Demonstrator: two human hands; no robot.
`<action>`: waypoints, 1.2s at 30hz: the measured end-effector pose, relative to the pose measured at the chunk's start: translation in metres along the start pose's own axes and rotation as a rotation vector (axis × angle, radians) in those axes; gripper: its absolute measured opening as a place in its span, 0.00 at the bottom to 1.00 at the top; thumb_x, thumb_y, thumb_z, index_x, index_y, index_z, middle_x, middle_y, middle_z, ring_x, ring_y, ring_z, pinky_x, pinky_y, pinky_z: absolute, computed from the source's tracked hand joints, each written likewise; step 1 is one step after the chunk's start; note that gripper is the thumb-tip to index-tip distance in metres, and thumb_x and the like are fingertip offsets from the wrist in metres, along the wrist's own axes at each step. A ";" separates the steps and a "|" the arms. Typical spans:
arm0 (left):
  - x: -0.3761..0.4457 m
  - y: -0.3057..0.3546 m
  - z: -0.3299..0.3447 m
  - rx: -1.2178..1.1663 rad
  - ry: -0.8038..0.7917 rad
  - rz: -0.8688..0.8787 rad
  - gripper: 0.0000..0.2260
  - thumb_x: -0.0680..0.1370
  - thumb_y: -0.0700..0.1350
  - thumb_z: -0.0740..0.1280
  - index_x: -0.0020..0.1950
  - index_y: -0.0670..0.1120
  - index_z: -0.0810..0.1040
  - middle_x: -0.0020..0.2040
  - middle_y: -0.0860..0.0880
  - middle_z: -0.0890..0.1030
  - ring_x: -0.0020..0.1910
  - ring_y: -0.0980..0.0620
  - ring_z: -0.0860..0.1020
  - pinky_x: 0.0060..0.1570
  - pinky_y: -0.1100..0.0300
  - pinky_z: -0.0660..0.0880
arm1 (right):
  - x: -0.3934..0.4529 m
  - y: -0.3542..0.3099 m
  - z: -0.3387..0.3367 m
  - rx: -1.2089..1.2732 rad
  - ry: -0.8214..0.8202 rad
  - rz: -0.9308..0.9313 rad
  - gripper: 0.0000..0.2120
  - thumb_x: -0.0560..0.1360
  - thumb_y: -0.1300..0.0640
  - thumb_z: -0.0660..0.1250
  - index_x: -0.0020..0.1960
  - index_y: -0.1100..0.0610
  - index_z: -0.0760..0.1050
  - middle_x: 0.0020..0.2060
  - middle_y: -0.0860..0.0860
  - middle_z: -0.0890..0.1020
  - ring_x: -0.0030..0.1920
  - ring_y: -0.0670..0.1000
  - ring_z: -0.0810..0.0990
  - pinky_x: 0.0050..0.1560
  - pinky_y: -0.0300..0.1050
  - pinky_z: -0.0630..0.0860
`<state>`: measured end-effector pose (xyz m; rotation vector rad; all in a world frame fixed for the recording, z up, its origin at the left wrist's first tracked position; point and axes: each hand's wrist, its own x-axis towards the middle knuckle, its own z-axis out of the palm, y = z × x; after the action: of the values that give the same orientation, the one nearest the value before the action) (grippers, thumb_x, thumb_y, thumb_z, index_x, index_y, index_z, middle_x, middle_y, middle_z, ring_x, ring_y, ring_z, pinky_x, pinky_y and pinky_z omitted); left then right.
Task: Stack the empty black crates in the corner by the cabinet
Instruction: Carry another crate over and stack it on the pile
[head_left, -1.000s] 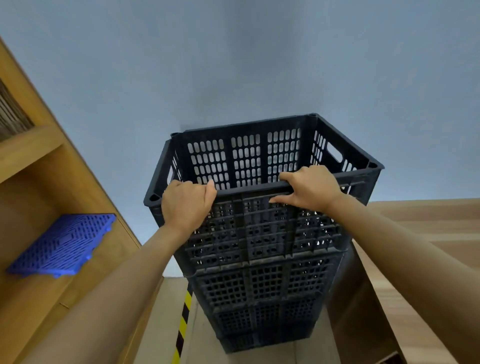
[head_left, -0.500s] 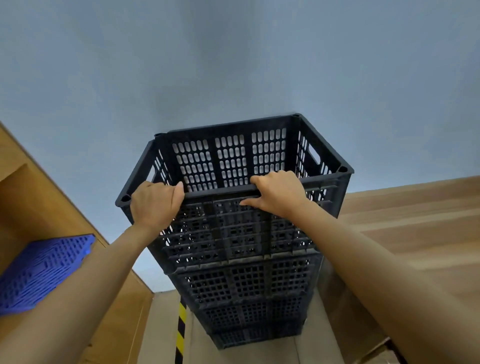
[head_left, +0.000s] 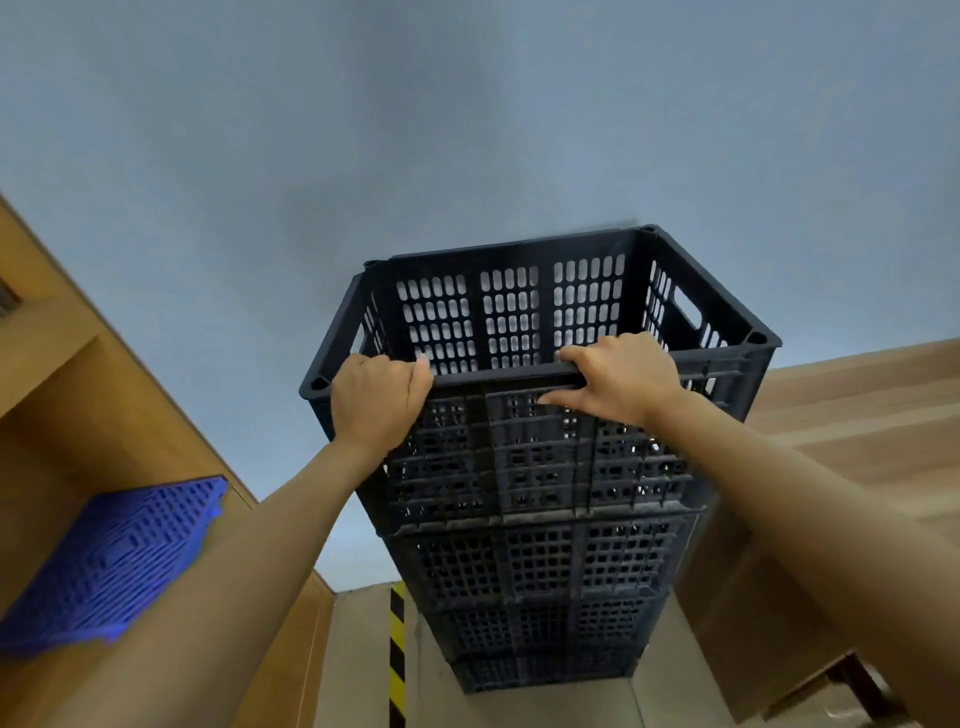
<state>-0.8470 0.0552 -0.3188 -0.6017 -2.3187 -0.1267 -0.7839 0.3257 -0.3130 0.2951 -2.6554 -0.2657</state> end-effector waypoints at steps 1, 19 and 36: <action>0.001 0.001 0.000 -0.003 -0.008 0.003 0.24 0.81 0.46 0.58 0.23 0.48 0.62 0.20 0.53 0.62 0.20 0.51 0.62 0.37 0.56 0.72 | 0.002 0.003 0.000 -0.007 0.000 -0.008 0.33 0.69 0.24 0.53 0.47 0.51 0.78 0.23 0.46 0.75 0.24 0.48 0.74 0.24 0.37 0.63; 0.012 0.026 0.008 0.039 -0.160 -0.042 0.27 0.83 0.51 0.51 0.22 0.50 0.60 0.20 0.53 0.63 0.20 0.52 0.62 0.41 0.55 0.70 | 0.010 0.036 0.010 0.006 -0.034 -0.029 0.34 0.67 0.24 0.55 0.46 0.54 0.78 0.21 0.45 0.67 0.23 0.49 0.69 0.26 0.38 0.65; -0.009 0.057 -0.021 -0.054 -0.380 -0.019 0.09 0.84 0.48 0.56 0.60 0.50 0.74 0.51 0.50 0.78 0.51 0.46 0.76 0.54 0.48 0.71 | -0.024 0.057 -0.004 0.201 -0.178 -0.022 0.27 0.77 0.32 0.49 0.59 0.52 0.69 0.47 0.48 0.80 0.47 0.53 0.79 0.42 0.48 0.70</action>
<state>-0.8025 0.0968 -0.3139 -0.6791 -2.6953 -0.0901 -0.7700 0.3857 -0.3059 0.3812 -2.8610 -0.0322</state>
